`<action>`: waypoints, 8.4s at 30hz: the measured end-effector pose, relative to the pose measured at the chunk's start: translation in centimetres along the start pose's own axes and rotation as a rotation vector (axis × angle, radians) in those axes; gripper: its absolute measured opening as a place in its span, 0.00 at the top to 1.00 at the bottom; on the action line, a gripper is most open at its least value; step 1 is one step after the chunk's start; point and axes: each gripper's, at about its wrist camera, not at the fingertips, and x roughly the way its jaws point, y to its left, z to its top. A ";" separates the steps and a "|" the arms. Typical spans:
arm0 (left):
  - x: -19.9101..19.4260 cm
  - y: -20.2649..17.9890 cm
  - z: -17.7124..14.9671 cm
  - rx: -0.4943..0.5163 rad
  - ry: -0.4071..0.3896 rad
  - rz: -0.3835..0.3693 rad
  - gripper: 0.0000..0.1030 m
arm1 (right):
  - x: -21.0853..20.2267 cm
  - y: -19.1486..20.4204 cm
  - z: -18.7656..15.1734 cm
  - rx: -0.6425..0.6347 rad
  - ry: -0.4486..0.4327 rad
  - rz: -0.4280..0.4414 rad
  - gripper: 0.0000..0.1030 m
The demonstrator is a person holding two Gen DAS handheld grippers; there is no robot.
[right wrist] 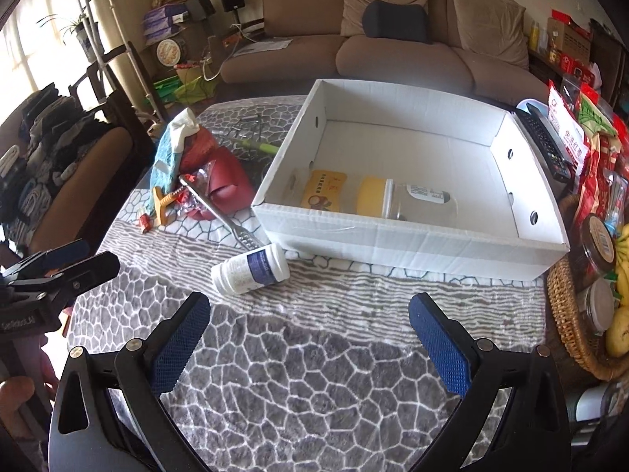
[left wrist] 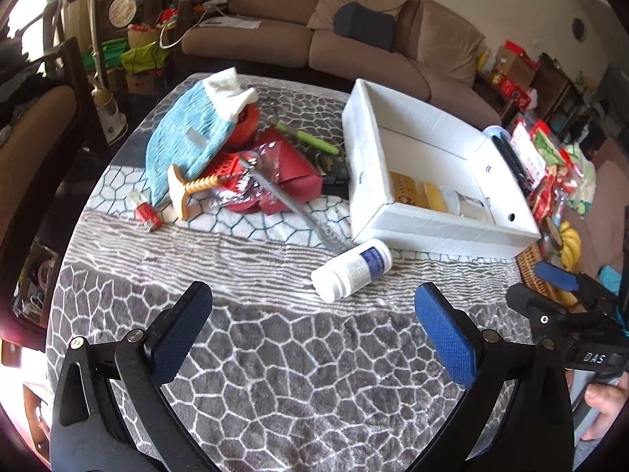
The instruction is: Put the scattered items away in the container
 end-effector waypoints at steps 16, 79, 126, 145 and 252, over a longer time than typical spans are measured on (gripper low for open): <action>7.6 7.4 -2.6 -0.192 0.059 -0.094 0.00 | 13.3 6.2 -3.0 -0.274 0.007 -0.023 0.00; 17.8 -22.4 9.1 0.185 0.127 -0.047 0.00 | 13.2 -24.5 7.9 0.210 0.233 -0.219 0.08; 6.0 -24.0 4.7 0.273 0.041 -0.031 0.00 | -3.0 -18.7 2.4 0.175 0.022 -0.126 0.05; 5.6 4.3 0.2 -0.070 0.061 0.109 0.00 | 2.2 2.3 -1.4 -0.084 0.054 0.151 0.06; 29.4 -27.0 19.7 0.636 0.008 0.324 0.01 | 15.5 -25.7 17.4 0.747 -0.038 0.579 0.89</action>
